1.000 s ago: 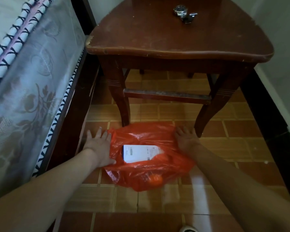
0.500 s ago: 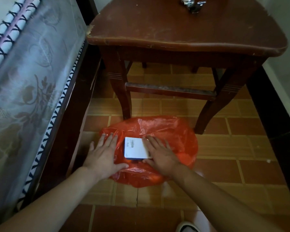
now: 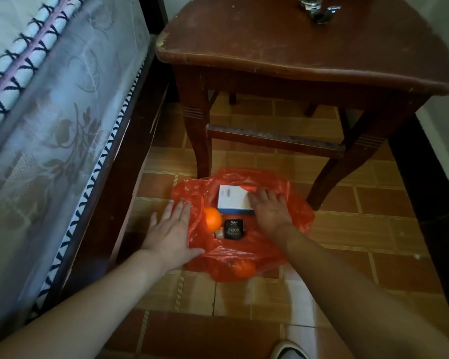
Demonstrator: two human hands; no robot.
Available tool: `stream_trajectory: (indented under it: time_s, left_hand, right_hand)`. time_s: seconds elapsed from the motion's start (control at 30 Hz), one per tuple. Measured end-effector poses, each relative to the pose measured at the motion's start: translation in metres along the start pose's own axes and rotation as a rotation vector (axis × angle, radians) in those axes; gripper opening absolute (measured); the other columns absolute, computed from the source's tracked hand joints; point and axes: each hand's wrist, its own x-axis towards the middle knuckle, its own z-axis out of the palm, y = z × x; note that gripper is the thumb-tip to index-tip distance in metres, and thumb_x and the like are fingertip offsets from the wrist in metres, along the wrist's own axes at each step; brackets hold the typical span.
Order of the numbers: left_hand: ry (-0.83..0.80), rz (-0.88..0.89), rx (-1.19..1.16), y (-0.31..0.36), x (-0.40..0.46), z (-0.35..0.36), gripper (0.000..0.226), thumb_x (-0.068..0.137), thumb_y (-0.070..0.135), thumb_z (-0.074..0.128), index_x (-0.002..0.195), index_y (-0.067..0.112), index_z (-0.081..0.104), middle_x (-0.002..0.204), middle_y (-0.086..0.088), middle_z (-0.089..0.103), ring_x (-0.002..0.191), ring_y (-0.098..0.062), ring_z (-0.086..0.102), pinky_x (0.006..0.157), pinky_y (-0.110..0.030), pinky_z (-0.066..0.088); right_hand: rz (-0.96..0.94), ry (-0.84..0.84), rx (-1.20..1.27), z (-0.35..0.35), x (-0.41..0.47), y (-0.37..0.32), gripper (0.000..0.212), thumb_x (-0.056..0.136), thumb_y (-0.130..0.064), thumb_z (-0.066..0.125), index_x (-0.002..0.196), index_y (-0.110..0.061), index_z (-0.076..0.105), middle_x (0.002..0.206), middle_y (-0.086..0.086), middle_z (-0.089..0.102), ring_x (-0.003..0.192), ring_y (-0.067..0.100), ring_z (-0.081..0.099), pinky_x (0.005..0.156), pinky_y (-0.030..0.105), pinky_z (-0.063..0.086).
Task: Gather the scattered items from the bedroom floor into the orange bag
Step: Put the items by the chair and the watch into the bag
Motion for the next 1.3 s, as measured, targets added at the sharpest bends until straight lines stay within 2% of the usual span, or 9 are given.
stream_trajectory:
  time_s: [0.1, 0.27, 0.47, 0.63, 0.77, 0.93, 1.1, 1.3]
  left_hand:
    - [0.022, 0.002, -0.013, 0.004, 0.001, -0.004, 0.128, 0.075, 0.072, 0.071, 0.162, 0.021, -0.008, 0.171, 0.0, -0.003, 0.157, -0.022, -0.007, 0.126, -0.057, 0.008]
    - [0.094, 0.034, -0.041, 0.007, 0.002, -0.012, 0.118, 0.08, 0.07, 0.068, 0.163, 0.025, -0.002, 0.171, 0.003, 0.002, 0.157, -0.021, -0.003, 0.126, -0.055, 0.012]
    - [0.171, 0.077, -0.062, 0.015, 0.0, -0.015, 0.108, 0.082, 0.066, 0.069, 0.162, 0.028, 0.006, 0.171, 0.002, 0.006, 0.157, -0.023, 0.004, 0.125, -0.055, 0.016]
    - [0.206, 0.105, -0.071, 0.025, 0.001, -0.015, 0.104, 0.085, 0.063, 0.068, 0.162, 0.028, 0.007, 0.17, 0.002, 0.007, 0.157, -0.024, 0.007, 0.126, -0.053, 0.016]
    - [0.133, 0.157, -0.058, 0.029, -0.001, -0.004, 0.101, 0.088, 0.063, 0.064, 0.163, 0.028, 0.005, 0.171, 0.003, 0.005, 0.157, -0.022, 0.003, 0.126, -0.053, 0.014]
    - [0.017, 0.178, -0.001, 0.025, -0.003, 0.013, 0.101, 0.089, 0.063, 0.061, 0.163, 0.027, 0.001, 0.171, 0.004, 0.002, 0.157, -0.021, 0.0, 0.126, -0.054, 0.007]
    - [0.046, 0.153, -0.014, 0.023, -0.001, 0.009, 0.098, 0.09, 0.063, 0.061, 0.163, 0.028, 0.005, 0.171, 0.004, 0.006, 0.157, -0.021, 0.002, 0.126, -0.054, 0.008]
    - [0.163, 0.131, -0.083, 0.021, 0.0, -0.009, 0.082, 0.093, 0.058, 0.059, 0.16, 0.031, 0.02, 0.169, 0.005, 0.016, 0.156, -0.021, 0.01, 0.125, -0.055, 0.016]
  right_hand:
    - [0.003, -0.015, -0.039, 0.004, -0.002, 0.007, 0.065, 0.098, -0.023, 0.052, 0.158, -0.018, 0.026, 0.163, 0.018, 0.023, 0.149, 0.041, 0.025, 0.117, 0.06, 0.029]
    - [0.027, 0.06, 0.173, -0.001, -0.022, -0.002, 0.07, 0.102, -0.029, 0.049, 0.163, -0.023, 0.016, 0.17, 0.012, 0.014, 0.157, 0.034, 0.01, 0.123, 0.059, 0.013]
    - [-0.033, 0.174, 0.284, -0.011, -0.043, -0.002, 0.065, 0.101, -0.038, 0.046, 0.161, -0.026, 0.024, 0.17, 0.006, 0.018, 0.157, 0.029, 0.011, 0.125, 0.057, 0.01]
    - [-0.201, 0.004, 0.227, 0.007, -0.068, -0.022, 0.082, 0.095, -0.055, 0.054, 0.163, -0.028, 0.018, 0.171, 0.003, 0.011, 0.158, 0.027, 0.004, 0.125, 0.061, 0.007]
    - [-0.22, -0.131, 0.192, 0.027, -0.093, -0.024, 0.1, 0.085, -0.05, 0.066, 0.165, -0.027, 0.01, 0.172, 0.003, 0.006, 0.158, 0.026, 0.003, 0.126, 0.059, 0.001]
    - [-0.251, -0.126, 0.159, 0.034, -0.113, -0.019, 0.098, 0.085, -0.057, 0.064, 0.164, -0.027, 0.014, 0.17, 0.004, 0.013, 0.157, 0.025, 0.009, 0.126, 0.055, 0.003]
    - [-0.205, -0.033, 0.239, 0.011, -0.111, -0.016, 0.085, 0.091, -0.057, 0.057, 0.162, -0.031, 0.021, 0.171, -0.001, 0.014, 0.159, 0.023, 0.006, 0.127, 0.05, 0.0]
    - [-0.148, 0.229, 0.319, -0.072, -0.1, -0.006, 0.068, 0.099, -0.054, 0.051, 0.159, -0.032, 0.03, 0.17, -0.006, 0.019, 0.158, 0.018, 0.01, 0.128, 0.048, 0.011]
